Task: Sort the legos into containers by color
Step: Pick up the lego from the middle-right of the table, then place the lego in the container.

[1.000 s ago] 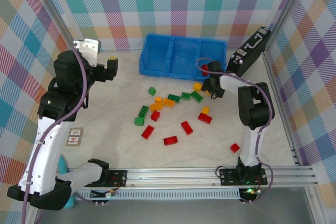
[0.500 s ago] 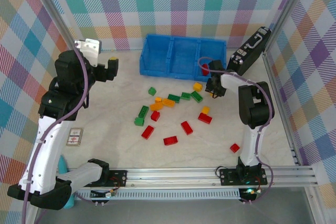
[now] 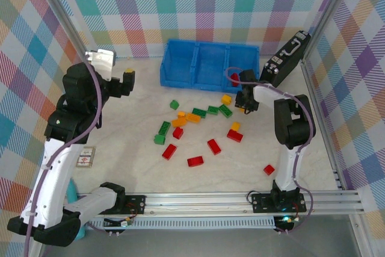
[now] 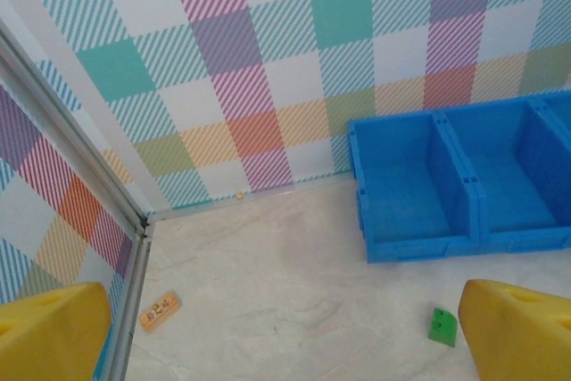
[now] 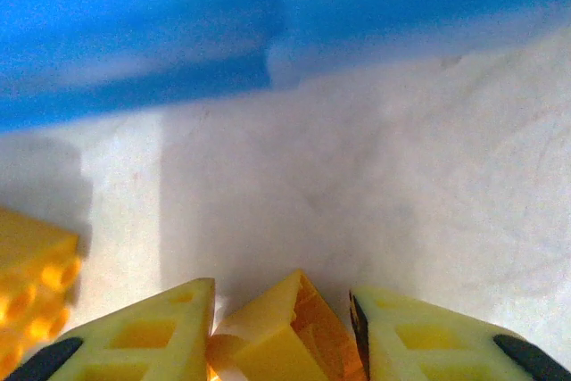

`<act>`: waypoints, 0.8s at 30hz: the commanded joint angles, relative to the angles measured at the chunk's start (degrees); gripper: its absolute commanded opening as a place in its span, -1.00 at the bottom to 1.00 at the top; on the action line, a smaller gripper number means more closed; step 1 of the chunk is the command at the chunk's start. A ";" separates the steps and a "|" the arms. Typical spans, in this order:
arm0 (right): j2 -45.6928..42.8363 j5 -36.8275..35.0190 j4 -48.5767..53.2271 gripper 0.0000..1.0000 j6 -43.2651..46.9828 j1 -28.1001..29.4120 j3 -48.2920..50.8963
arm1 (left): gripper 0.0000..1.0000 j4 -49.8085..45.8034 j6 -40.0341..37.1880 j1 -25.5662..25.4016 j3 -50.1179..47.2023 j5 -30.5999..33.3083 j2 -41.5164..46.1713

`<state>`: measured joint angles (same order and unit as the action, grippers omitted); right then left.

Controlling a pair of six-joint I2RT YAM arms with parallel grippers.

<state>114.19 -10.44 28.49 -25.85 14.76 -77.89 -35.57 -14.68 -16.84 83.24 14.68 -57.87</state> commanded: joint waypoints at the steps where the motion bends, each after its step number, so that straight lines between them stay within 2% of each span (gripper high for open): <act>1: -4.58 0.85 4.51 -0.29 3.14 2.02 0.28 | 1.00 3.68 -1.14 -0.30 -1.24 0.48 2.05; 6: -7.34 0.15 8.57 -0.30 5.24 4.66 -4.64 | 0.99 3.75 -1.47 -0.16 -1.40 0.97 2.85; 11: -6.16 0.35 11.39 -0.29 8.59 7.65 -14.93 | 1.00 5.80 -1.80 -0.13 -3.37 1.44 5.20; 19: 4.97 -1.08 11.70 -0.29 15.78 9.49 -35.24 | 1.00 5.69 -2.36 -0.14 -2.68 1.58 5.33; 24: 12.60 -1.77 6.86 -0.28 22.40 9.80 -43.20 | 1.00 5.52 -2.85 -0.12 -2.34 1.08 4.70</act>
<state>122.61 -11.16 36.84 -9.17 24.36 -118.13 -32.53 -16.36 -16.84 80.16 15.16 -53.15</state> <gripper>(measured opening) 0.361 0.999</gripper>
